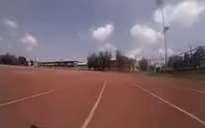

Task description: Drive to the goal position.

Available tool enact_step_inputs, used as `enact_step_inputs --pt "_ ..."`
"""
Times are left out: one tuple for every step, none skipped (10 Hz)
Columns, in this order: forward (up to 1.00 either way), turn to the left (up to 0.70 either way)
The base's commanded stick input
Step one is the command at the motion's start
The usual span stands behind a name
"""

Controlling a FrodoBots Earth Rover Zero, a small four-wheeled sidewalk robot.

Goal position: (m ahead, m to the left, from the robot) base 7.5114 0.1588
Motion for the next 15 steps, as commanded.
enact_step_inputs --pt "0.70 0.00" --pt "0.70 0.00" --pt "0.70 0.00" --pt "0.70 0.00" --pt "0.70 0.00" --pt "0.70 0.00" --pt "0.70 0.00" --pt "0.70 0.00" --pt "0.70 0.00" --pt "0.70 0.00" --pt "0.70 0.00" --pt "0.70 0.00" --pt "0.70 0.00" --pt "0.70 0.00" --pt "0.70 0.00"
